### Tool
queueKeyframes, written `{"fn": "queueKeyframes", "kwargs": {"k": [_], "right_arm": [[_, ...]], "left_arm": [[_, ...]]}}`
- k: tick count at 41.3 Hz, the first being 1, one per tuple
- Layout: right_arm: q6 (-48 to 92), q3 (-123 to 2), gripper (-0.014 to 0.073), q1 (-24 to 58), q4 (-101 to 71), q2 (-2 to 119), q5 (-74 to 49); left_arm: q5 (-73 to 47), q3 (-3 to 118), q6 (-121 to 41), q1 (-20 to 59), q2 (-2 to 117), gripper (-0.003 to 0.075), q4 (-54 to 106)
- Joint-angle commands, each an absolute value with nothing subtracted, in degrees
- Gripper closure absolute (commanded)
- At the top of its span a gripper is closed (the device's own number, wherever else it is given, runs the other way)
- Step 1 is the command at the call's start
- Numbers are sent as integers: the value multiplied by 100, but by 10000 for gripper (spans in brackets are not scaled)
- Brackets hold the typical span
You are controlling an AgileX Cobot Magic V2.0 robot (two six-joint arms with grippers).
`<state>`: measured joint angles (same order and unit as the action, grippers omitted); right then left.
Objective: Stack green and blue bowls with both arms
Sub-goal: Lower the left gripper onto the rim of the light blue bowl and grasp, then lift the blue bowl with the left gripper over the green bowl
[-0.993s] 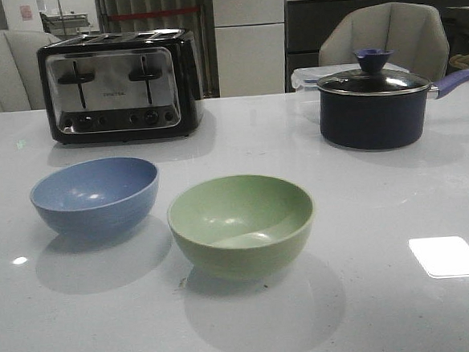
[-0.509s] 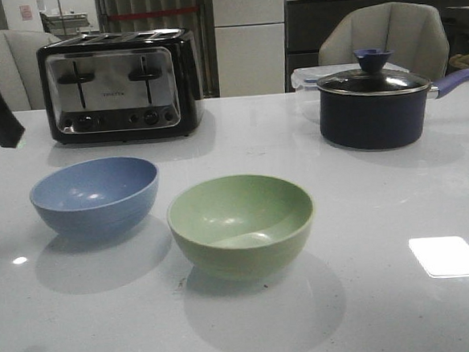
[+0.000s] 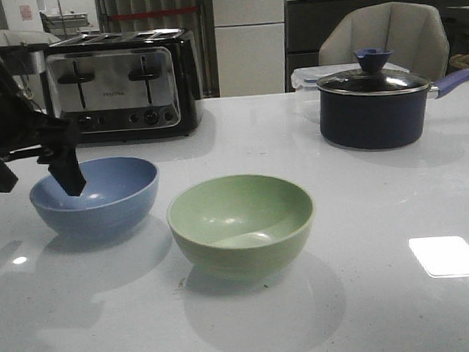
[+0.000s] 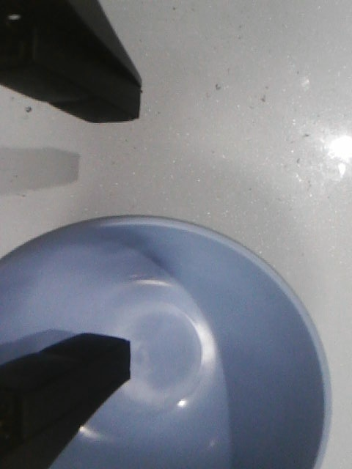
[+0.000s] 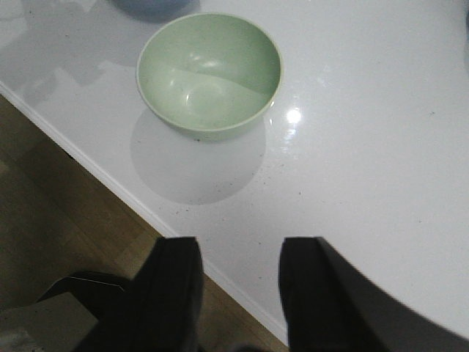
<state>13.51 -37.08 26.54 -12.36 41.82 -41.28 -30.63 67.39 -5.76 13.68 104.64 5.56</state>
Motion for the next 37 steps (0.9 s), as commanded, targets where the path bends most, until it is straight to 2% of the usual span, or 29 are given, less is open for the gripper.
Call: {"fn": "queueKeyframes", "kwargs": {"k": [1, 17, 24, 37], "right_arm": [[1426, -3853, 207, 2664, -1235, 4145, -3775], [1426, -3853, 207, 2664, -1235, 4145, -3775], [1426, -3853, 207, 2664, -1235, 4145, -3775], [1426, -3853, 207, 2664, -1235, 4145, -3775]], "left_arm": [[-2613, 6937, -526, 1400, 10381, 152, 595], [-2543, 6937, -526, 1400, 10477, 509, 595], [-2774, 6937, -526, 1400, 10350, 627, 595], [-3353, 6937, -572, 1465, 9203, 627, 918]]}}
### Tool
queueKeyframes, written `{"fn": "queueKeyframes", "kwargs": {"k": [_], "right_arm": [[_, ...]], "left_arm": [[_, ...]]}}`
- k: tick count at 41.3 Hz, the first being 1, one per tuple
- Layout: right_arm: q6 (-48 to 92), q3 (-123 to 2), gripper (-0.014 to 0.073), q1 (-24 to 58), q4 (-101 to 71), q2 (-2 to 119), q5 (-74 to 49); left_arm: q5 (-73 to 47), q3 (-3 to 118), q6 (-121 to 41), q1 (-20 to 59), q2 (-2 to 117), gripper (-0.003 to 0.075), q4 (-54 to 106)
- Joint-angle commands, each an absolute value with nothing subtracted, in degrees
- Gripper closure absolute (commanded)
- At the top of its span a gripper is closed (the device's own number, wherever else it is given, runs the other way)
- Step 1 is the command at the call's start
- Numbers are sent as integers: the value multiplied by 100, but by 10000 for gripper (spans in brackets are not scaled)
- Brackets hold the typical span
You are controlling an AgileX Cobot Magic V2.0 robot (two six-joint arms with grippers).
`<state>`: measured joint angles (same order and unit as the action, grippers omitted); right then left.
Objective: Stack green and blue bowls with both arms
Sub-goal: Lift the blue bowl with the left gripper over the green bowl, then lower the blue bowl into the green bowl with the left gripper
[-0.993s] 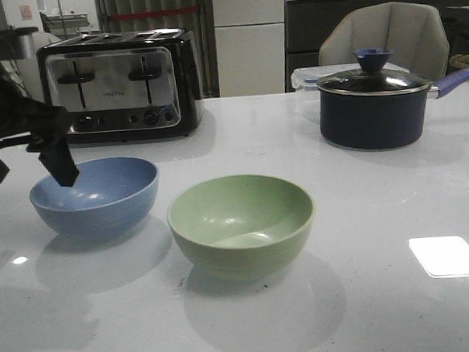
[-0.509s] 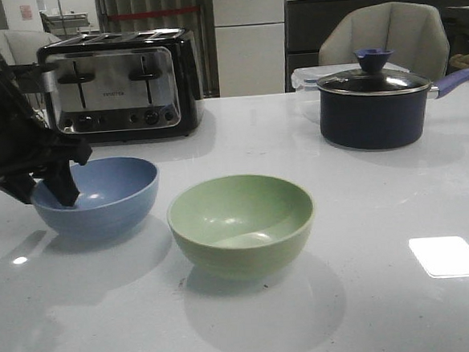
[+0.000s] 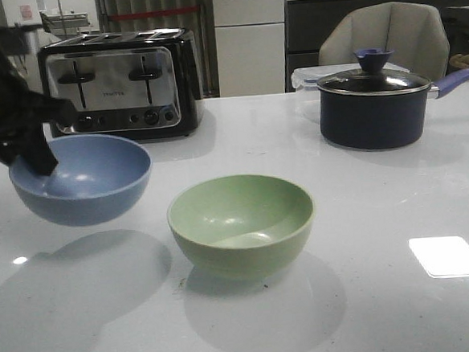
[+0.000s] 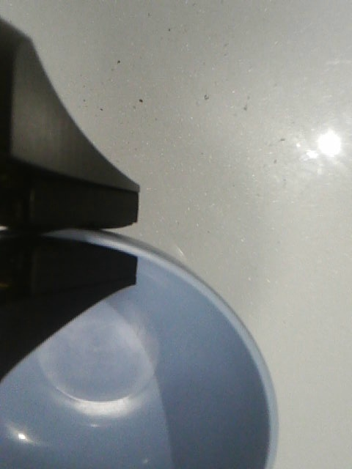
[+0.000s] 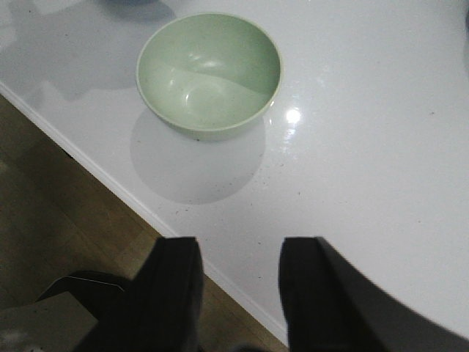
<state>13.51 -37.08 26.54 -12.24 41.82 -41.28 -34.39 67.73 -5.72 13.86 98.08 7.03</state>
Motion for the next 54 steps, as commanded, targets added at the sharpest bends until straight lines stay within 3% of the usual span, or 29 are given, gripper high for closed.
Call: {"fn": "queueKeyframes", "kwargs": {"k": [1, 11, 28, 48, 54], "right_arm": [[1426, -3853, 207, 2664, -1235, 4145, -3775], [1426, -3853, 207, 2664, -1235, 4145, -3775], [1426, -3853, 207, 2664, -1235, 4145, -3775], [1426, -3853, 207, 2664, -1235, 4145, -3775], [1426, -3853, 207, 2664, -1235, 4145, -3775]], "left_arm": [[-3366, 6937, -572, 1479, 9114, 627, 925], [-3577, 7115, -580, 1969, 8658, 627, 1127], [-3813, 8003, -813, 3184, 9579, 627, 1364], [-3642, 8011, -813, 3334, 10523, 626, 1964], [-3710, 8011, -834, 3334, 10633, 561, 1988]]}}
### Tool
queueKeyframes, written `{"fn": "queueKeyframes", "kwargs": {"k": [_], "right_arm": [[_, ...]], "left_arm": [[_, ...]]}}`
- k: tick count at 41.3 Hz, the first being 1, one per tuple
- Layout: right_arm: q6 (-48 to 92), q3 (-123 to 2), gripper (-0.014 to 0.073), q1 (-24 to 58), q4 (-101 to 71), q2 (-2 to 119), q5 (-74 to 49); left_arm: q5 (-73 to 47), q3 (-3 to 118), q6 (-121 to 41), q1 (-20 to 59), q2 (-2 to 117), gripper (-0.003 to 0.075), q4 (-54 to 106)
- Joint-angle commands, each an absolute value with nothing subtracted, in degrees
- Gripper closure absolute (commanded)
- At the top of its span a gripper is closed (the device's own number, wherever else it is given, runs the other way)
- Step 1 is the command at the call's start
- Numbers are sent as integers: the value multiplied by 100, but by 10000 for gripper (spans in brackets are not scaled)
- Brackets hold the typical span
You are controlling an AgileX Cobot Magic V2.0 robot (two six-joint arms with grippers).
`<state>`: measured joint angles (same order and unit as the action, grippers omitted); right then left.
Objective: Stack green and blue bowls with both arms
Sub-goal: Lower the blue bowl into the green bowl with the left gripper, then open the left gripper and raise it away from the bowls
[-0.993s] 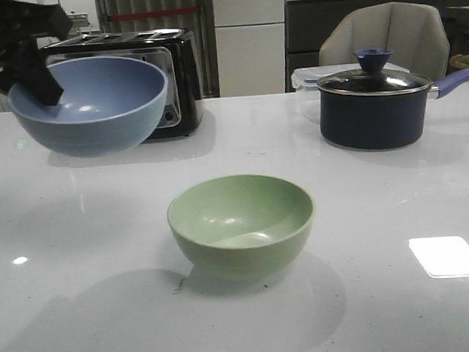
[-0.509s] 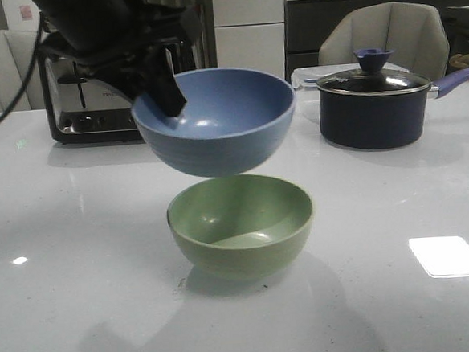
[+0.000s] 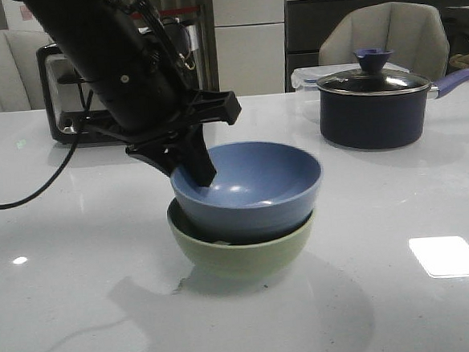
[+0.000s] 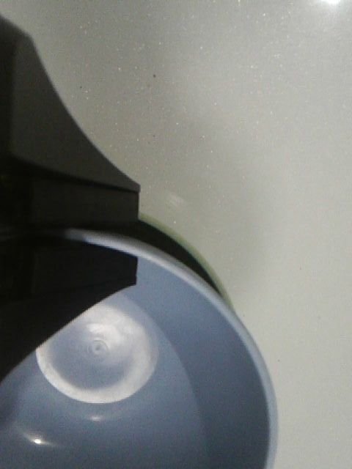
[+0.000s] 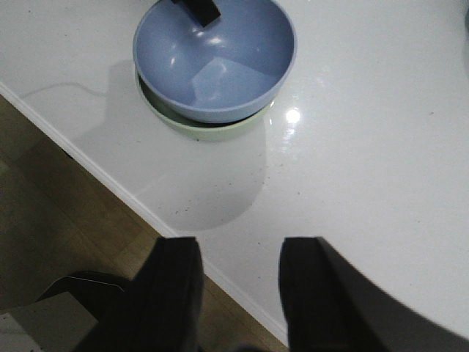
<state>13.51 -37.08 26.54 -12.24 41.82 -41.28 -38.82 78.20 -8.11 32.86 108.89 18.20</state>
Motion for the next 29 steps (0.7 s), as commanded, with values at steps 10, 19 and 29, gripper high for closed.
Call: {"fn": "queueKeyframes", "kwargs": {"k": [10, 19, 29], "right_arm": [[1426, -3853, 207, 2664, -1235, 4145, -3775], [1426, -3853, 207, 2664, -1235, 4145, -3775], [1426, -3853, 207, 2664, -1235, 4145, -3775]], "left_arm": [[-3879, 8011, -835, 3334, 10621, 329, 1988], [-4043, 8011, -881, 3334, 10103, 306, 1795], [-4168, 7656, -881, 3334, 8814, 306, 1165]]}}
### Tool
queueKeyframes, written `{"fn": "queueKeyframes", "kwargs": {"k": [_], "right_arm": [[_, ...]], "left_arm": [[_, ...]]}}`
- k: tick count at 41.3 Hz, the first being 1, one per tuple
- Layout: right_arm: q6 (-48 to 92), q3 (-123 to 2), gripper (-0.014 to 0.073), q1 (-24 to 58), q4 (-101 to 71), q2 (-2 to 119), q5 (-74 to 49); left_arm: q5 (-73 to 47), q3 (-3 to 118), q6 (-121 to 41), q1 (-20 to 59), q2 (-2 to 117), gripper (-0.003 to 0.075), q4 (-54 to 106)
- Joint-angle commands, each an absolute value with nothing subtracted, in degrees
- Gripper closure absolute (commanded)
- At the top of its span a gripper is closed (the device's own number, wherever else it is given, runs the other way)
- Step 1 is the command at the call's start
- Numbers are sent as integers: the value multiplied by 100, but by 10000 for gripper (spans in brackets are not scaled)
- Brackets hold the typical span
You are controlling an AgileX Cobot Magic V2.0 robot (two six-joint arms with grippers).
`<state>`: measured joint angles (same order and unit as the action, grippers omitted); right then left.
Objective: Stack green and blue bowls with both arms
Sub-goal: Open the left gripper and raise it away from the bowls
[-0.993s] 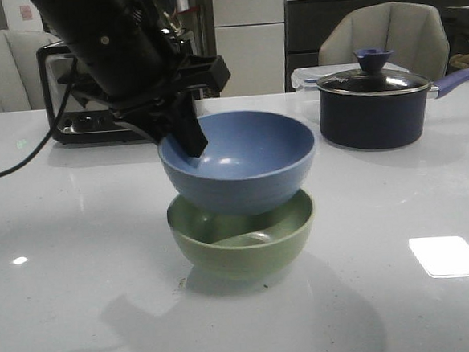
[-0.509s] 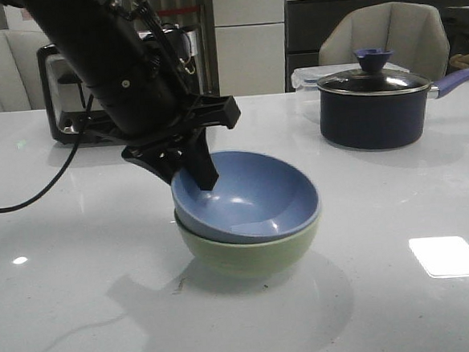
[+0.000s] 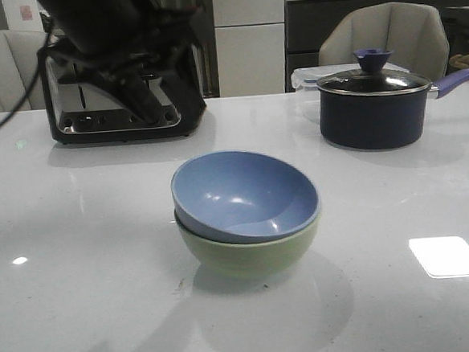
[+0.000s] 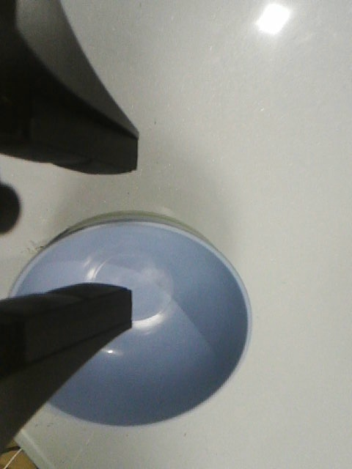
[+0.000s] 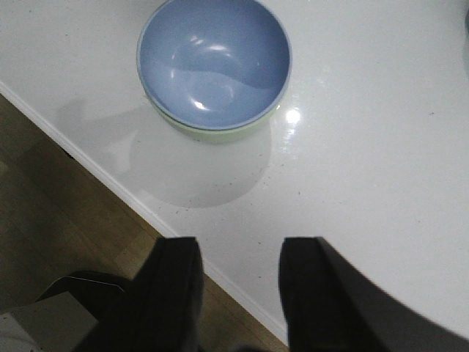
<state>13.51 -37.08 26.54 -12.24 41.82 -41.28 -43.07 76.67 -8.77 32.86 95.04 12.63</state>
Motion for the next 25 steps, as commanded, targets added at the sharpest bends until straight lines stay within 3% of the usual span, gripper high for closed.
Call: {"fn": "queueKeyframes", "kwargs": {"k": [1, 25], "right_arm": [[1426, -3853, 207, 2664, -1235, 4145, -3775], [1426, -3853, 207, 2664, -1235, 4145, -3775]], "left_arm": [[-4156, 7548, -881, 3334, 8672, 306, 1115], [-4085, 5147, -881, 3334, 4841, 306, 193]]}}
